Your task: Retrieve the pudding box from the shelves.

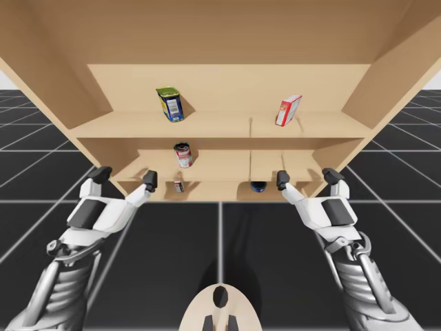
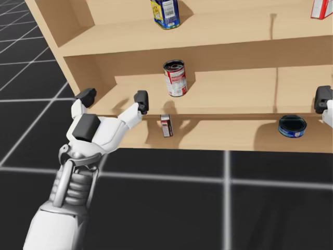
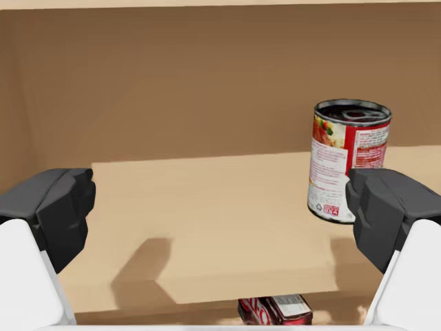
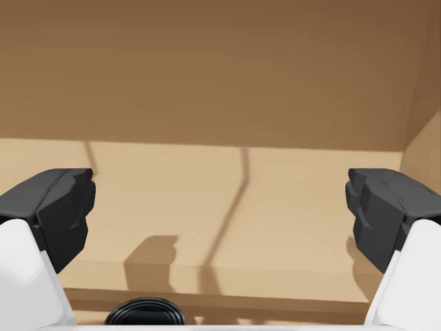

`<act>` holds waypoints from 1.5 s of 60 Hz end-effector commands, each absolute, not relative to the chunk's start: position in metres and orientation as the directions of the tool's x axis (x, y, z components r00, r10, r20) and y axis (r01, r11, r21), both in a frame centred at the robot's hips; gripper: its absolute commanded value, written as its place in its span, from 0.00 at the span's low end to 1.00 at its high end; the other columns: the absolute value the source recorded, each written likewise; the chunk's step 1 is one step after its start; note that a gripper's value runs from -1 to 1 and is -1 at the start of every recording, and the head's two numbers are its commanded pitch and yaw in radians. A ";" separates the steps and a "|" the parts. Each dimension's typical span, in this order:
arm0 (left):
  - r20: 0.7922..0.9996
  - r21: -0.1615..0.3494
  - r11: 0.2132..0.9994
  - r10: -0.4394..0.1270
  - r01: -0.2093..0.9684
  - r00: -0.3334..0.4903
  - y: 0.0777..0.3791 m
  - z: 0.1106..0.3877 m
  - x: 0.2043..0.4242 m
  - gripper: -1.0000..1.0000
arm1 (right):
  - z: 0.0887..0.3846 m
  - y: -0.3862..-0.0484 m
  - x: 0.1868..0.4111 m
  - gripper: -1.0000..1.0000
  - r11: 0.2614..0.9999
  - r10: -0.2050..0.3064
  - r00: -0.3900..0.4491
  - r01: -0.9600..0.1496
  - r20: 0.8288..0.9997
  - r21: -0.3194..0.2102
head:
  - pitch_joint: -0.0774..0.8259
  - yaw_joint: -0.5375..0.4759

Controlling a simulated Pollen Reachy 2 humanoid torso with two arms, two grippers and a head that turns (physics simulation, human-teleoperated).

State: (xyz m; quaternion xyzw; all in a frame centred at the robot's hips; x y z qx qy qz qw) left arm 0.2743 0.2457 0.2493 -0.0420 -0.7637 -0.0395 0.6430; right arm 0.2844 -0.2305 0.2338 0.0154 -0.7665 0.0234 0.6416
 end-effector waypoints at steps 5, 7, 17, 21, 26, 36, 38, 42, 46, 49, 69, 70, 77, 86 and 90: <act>0.994 -0.108 0.988 0.110 0.106 -0.007 0.220 0.241 0.240 0.00 | 0.230 -0.228 0.285 0.00 0.999 -0.012 -0.168 -0.049 0.986 0.004 | 0.75 0.78; 0.994 -0.104 0.988 0.103 0.116 0.021 0.213 0.234 0.235 0.00 | 0.230 -0.228 0.286 0.00 0.999 -0.013 -0.168 -0.050 0.986 0.005 | 0.75 0.78; 0.994 -0.102 0.988 0.096 0.114 0.059 0.199 0.204 0.235 0.00 | 0.230 -0.230 0.287 0.00 0.999 -0.014 -0.172 -0.047 0.985 0.006 | 0.75 0.78; 0.989 -0.135 0.983 0.125 0.128 0.084 0.194 0.189 0.242 0.00 | 0.230 -0.231 0.287 0.00 0.999 -0.015 -0.174 -0.047 0.985 0.007 | 0.75 0.78; 0.980 -0.172 0.976 0.156 0.131 0.121 0.191 0.176 0.252 0.00 | 0.229 -0.231 0.288 0.00 0.999 -0.014 -0.174 -0.047 0.985 0.006 | 0.75 0.78; 0.982 -0.154 0.981 0.138 0.116 0.130 0.182 0.152 0.282 0.00 | 0.228 -0.231 0.288 0.00 0.999 -0.013 -0.174 -0.045 0.985 0.005 | 0.75 0.79; 0.982 -0.150 0.982 0.134 0.116 0.133 0.181 0.149 0.285 0.00 | 0.228 -0.232 0.288 0.00 0.999 -0.013 -0.174 -0.045 0.985 0.005 | 0.75 0.79; 0.980 -0.145 0.983 0.128 0.112 0.152 0.177 0.143 0.298 0.00 | 0.228 -0.232 0.288 0.00 0.999 -0.013 -0.174 -0.045 0.985 0.006 | 0.75 0.79; 0.980 -0.135 0.985 0.117 0.107 0.159 0.173 0.138 0.310 0.00 | 0.229 -0.231 0.288 0.00 0.999 -0.011 -0.176 -0.044 0.984 0.004 | 0.75 0.79; 0.980 -0.135 0.985 0.117 0.106 0.162 0.171 0.135 0.318 0.00 | 0.229 -0.232 0.288 0.00 0.999 -0.011 -0.177 -0.043 0.984 0.003 | 0.75 0.79; 0.971 -0.132 0.989 0.117 0.063 0.207 0.152 0.128 0.369 0.00 | 0.230 -0.233 0.289 0.00 0.999 -0.013 -0.182 -0.040 0.983 0.006 | 0.75 0.79; 0.970 -0.133 0.989 0.118 0.061 0.211 0.151 0.128 0.370 0.00 | 0.230 -0.233 0.289 0.00 0.999 -0.013 -0.182 -0.040 0.983 0.006 | 0.75 0.79; 0.959 -0.156 0.987 0.139 0.049 0.246 0.148 0.125 0.383 0.00 | 0.231 -0.233 0.288 0.00 0.999 -0.015 -0.184 -0.039 0.983 0.008 | 0.75 0.79; 0.944 -0.172 0.984 0.149 0.053 0.293 0.146 0.119 0.393 0.00 | 0.231 -0.234 0.288 0.00 0.999 -0.016 -0.183 -0.038 0.983 0.010 | 0.76 0.79; 0.936 -0.182 0.981 0.154 0.060 0.318 0.145 0.117 0.395 0.00 | 0.231 -0.234 0.288 0.00 0.999 -0.017 -0.182 -0.039 0.983 0.010 | 0.76 0.79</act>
